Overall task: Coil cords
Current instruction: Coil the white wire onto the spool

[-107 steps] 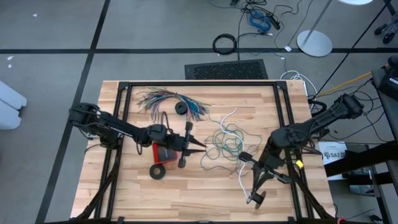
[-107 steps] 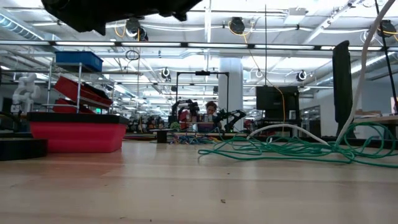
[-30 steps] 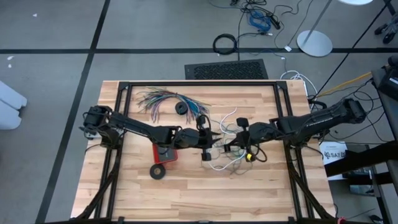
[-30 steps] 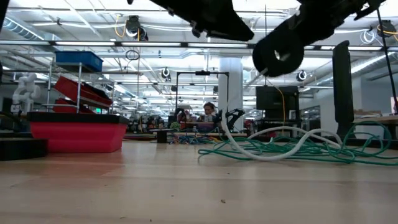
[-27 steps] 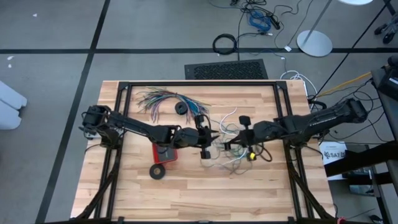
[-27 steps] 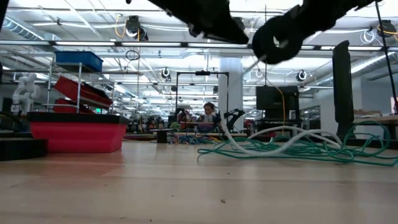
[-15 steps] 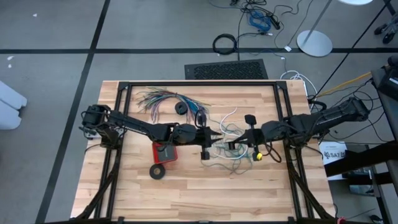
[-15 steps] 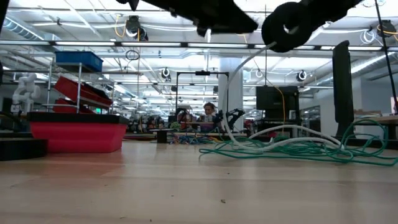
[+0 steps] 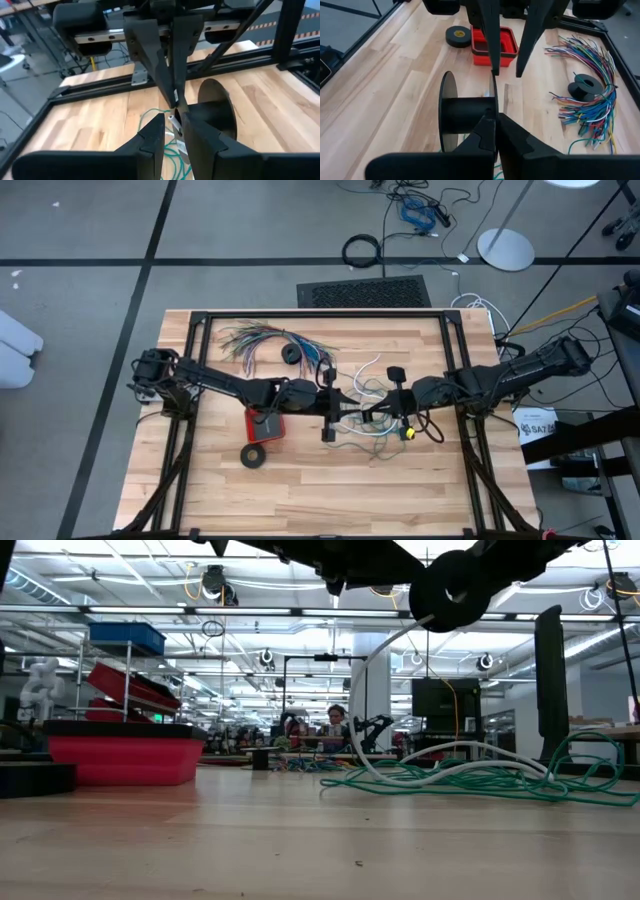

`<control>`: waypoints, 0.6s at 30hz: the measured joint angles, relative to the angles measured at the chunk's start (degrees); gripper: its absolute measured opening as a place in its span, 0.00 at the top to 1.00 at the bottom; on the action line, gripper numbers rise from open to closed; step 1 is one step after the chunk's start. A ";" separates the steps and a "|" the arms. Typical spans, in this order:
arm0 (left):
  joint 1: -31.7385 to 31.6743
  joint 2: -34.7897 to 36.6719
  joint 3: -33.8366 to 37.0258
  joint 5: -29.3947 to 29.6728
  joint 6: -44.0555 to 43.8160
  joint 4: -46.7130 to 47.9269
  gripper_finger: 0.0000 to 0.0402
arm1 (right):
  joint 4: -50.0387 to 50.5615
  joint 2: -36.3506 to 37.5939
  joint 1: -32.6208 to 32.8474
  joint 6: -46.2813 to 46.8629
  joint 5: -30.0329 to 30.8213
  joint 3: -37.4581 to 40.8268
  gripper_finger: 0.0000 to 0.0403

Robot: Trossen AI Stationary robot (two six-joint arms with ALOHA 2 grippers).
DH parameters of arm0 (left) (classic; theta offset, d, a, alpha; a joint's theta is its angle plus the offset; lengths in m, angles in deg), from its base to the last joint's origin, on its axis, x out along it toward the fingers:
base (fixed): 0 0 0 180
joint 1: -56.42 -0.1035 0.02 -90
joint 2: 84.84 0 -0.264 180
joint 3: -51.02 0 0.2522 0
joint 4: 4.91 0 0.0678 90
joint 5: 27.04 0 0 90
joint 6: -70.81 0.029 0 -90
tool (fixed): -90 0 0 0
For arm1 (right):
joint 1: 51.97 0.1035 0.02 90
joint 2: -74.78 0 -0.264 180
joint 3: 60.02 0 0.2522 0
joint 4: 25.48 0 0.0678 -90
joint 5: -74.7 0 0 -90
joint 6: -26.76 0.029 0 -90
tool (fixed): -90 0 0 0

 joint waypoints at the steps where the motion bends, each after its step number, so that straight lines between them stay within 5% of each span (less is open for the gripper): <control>1: -0.15 0.00 0.00 -0.10 -0.71 0.21 0.80 | 0.06 0.00 -0.07 0.00 0.02 0.00 1.00; 6: -1.27 0.00 0.00 -2.44 -2.86 0.58 0.80 | 0.21 -0.02 -0.07 0.00 0.22 0.00 1.00; 11: -1.48 0.36 0.00 1.61 -2.12 0.69 0.80 | 1.20 -0.02 -0.12 0.65 1.11 0.00 1.00; 18: -1.46 0.12 -1.42 -3.47 -2.56 0.34 0.80 | 1.64 -0.02 -0.12 0.85 1.04 0.00 1.00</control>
